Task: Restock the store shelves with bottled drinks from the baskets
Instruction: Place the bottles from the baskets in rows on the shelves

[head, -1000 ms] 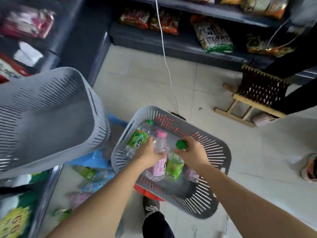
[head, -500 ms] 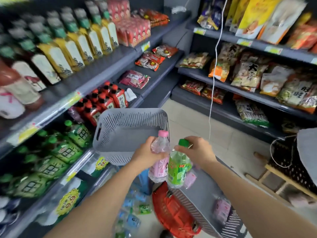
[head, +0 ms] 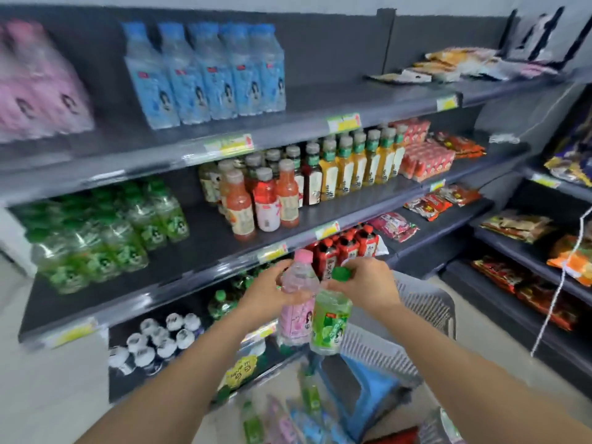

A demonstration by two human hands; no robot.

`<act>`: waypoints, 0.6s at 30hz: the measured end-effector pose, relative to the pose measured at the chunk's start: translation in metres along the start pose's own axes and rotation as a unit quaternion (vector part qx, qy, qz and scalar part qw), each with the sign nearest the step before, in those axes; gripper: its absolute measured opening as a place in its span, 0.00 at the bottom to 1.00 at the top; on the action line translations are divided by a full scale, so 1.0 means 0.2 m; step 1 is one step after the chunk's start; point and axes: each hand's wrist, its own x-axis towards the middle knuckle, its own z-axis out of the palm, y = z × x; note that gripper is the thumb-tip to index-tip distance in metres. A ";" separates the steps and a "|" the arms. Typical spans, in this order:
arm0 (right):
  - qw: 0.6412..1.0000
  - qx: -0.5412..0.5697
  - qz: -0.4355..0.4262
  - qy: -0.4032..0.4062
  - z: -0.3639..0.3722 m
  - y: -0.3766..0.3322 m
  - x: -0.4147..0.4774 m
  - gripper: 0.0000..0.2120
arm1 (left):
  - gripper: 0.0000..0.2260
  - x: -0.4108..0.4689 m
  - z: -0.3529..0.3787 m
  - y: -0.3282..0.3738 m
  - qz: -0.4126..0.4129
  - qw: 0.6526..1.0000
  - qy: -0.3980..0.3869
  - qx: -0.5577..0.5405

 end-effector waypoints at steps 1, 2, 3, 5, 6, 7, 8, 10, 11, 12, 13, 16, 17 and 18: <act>1.000 0.005 -0.016 -0.006 0.02 -0.08 0.03 0.19 | 0.26 -0.01 -0.07 -0.02 -0.002 1.000 0.020 -0.009; 0.999 0.002 -0.033 -0.012 0.04 -0.15 0.06 0.21 | 0.25 -0.03 -0.14 -0.02 0.000 0.999 0.043 -0.021; 0.999 -0.008 -0.050 -0.020 0.05 -0.22 0.09 0.21 | 0.24 -0.04 -0.20 -0.03 -0.002 0.998 0.061 -0.030; 0.996 -0.020 -0.086 -0.031 0.09 -0.34 0.16 0.21 | 0.22 -0.06 -0.31 -0.05 -0.006 0.994 0.098 -0.040; 0.994 -0.021 -0.105 -0.037 0.11 -0.40 0.20 0.20 | 0.21 -0.06 -0.36 -0.06 -0.004 0.992 0.119 -0.050; 0.991 -0.022 -0.124 -0.044 0.12 -0.45 0.23 0.19 | 0.21 -0.07 -0.41 -0.08 -0.014 0.989 0.136 -0.051; 0.988 -0.022 -0.143 -0.051 0.14 -0.50 0.27 0.19 | 0.22 -0.08 -0.46 -0.09 -0.014 0.987 0.153 -0.054; 0.982 -0.020 -0.179 -0.061 0.16 -0.61 0.32 0.19 | 0.23 -0.11 -0.54 -0.10 -0.018 0.981 0.184 -0.058; 0.978 -0.022 -0.195 -0.064 0.18 -0.65 0.34 0.19 | 0.23 -0.11 -0.58 -0.11 -0.020 0.978 0.197 -0.058; 0.975 -0.025 -0.212 -0.070 0.20 -0.70 0.36 0.20 | 0.23 -0.13 -0.61 -0.12 -0.019 0.974 0.216 -0.062; 0.971 -0.027 -0.223 -0.075 0.23 -0.75 0.37 0.20 | 0.24 -0.14 -0.65 -0.14 -0.023 0.971 0.230 -0.062; 0.963 -0.018 -0.254 -0.085 0.33 -0.89 0.41 0.20 | 0.26 -0.16 -0.76 -0.21 -0.024 0.960 0.269 -0.072; 0.961 -0.014 -0.261 -0.084 0.36 -0.93 0.43 0.20 | 0.26 -0.17 -0.79 -0.23 -0.031 0.957 0.280 -0.073; 0.960 -0.011 -0.267 -0.084 0.40 -0.97 0.44 0.20 | 0.26 -0.18 -0.83 -0.26 -0.035 0.954 0.288 -0.070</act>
